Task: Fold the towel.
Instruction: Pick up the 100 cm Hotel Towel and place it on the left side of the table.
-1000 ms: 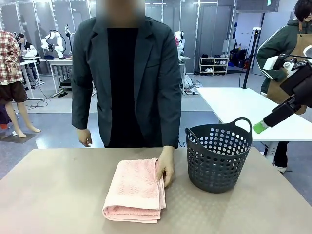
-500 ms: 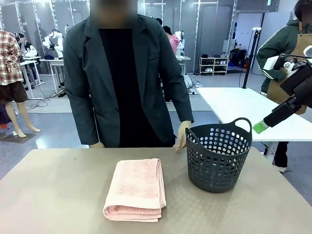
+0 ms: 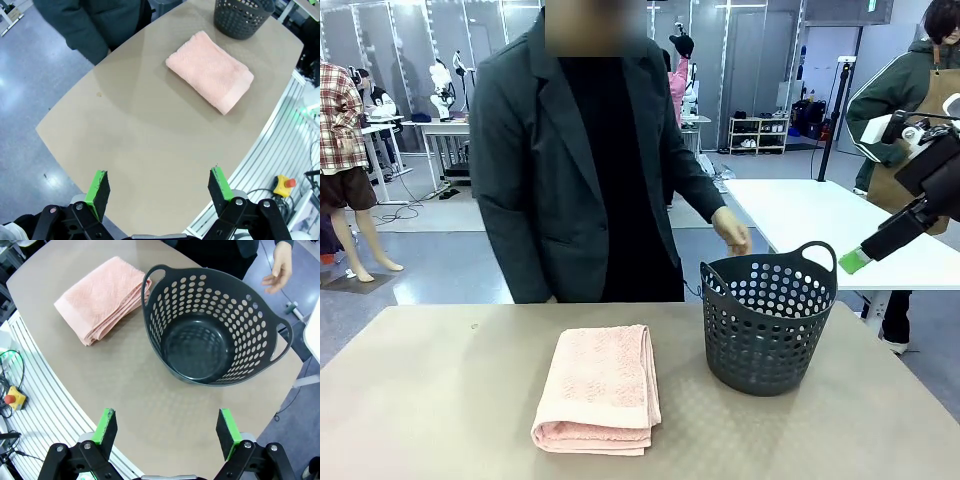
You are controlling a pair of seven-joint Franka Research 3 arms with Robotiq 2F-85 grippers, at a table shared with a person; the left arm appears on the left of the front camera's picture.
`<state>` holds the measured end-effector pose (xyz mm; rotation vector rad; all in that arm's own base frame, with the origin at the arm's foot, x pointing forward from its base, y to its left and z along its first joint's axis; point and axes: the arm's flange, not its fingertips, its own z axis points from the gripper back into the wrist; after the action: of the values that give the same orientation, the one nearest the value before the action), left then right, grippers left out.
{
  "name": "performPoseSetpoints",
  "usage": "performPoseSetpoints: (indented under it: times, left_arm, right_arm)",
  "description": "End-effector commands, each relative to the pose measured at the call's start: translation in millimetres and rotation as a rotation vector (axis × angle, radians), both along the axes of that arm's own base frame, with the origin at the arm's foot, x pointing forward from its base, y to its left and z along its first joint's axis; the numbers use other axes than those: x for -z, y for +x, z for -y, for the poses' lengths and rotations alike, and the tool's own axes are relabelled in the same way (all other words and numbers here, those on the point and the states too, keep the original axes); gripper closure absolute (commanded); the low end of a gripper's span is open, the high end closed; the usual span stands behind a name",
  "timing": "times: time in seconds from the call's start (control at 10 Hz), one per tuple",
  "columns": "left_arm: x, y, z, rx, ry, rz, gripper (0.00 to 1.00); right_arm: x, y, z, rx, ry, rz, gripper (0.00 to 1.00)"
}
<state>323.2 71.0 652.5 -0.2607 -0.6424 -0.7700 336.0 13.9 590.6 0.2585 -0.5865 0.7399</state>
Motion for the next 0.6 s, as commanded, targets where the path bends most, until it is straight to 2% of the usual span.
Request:
performPoseSetpoints:
  times: [0.0,0.5]
  left_arm:
    - [0.5,-0.4,-0.8,-0.006,0.000,-0.006,0.00]
    - [0.5,-0.4,-0.8,-0.006,0.000,-0.006,0.00]
  right_arm:
    - [-1.5,-1.2,-0.1,0.014,-0.001,-0.003,0.00]
    - [-1.5,-1.2,-0.1,0.014,-0.001,-0.003,0.00]
